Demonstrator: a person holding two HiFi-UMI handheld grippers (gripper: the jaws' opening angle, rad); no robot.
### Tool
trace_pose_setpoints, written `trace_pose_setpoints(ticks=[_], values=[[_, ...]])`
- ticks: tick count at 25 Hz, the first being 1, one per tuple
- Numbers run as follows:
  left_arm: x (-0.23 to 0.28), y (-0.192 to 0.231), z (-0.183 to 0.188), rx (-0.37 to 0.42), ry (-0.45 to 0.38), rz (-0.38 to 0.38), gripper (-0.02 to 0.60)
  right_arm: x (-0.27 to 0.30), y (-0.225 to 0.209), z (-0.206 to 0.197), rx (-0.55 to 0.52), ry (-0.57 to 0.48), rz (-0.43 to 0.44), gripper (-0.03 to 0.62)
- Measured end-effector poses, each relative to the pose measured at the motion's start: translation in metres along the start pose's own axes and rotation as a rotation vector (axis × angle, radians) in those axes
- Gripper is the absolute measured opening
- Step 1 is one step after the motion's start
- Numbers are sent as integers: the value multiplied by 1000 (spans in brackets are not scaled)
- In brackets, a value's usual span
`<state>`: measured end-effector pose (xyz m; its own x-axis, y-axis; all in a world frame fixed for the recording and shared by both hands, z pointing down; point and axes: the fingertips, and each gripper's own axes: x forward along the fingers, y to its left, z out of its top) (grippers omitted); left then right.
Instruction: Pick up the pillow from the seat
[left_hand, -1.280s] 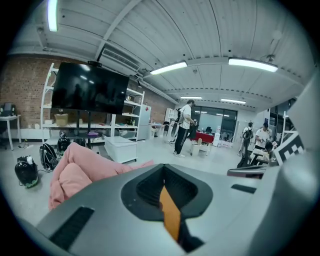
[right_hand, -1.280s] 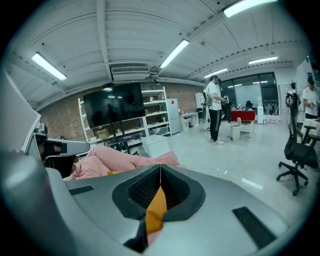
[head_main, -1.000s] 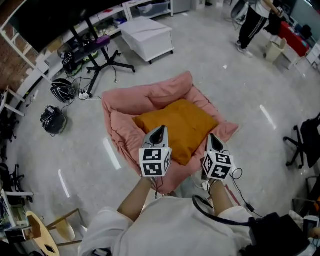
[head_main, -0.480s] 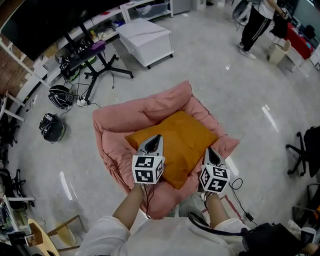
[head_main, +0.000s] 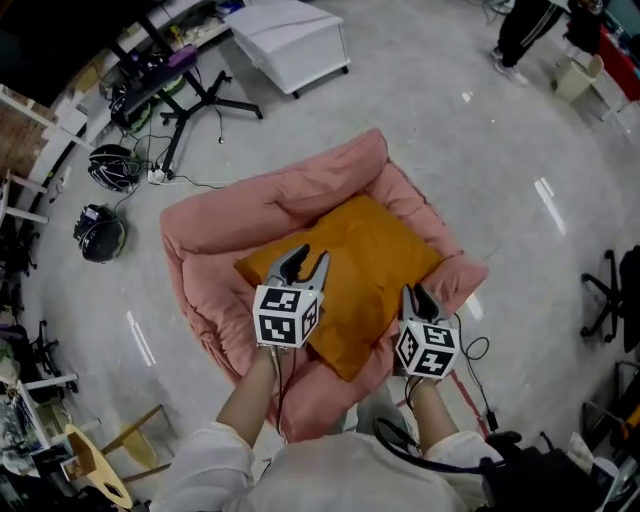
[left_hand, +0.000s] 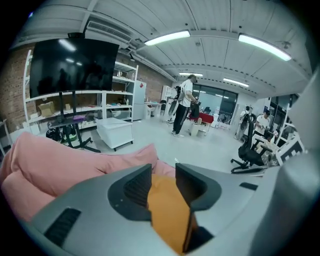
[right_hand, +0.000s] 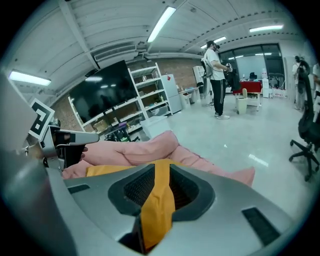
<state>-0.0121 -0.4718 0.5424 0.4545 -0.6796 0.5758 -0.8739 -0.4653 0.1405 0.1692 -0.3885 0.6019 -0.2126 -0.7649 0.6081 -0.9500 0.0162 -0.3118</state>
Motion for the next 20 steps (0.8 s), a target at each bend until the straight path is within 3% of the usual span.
trace_pose_setpoints(ticks=[8,16,20], values=[[36,23,-37,17,175,1,167,35,-3,-32,-29,129,69,138],[76,52,-54,35,294,-9,253,67,4,-67,-41,259,122,233],[106,64,-64,76,395,-83,275,87,0,-80,-33,303,132,255]])
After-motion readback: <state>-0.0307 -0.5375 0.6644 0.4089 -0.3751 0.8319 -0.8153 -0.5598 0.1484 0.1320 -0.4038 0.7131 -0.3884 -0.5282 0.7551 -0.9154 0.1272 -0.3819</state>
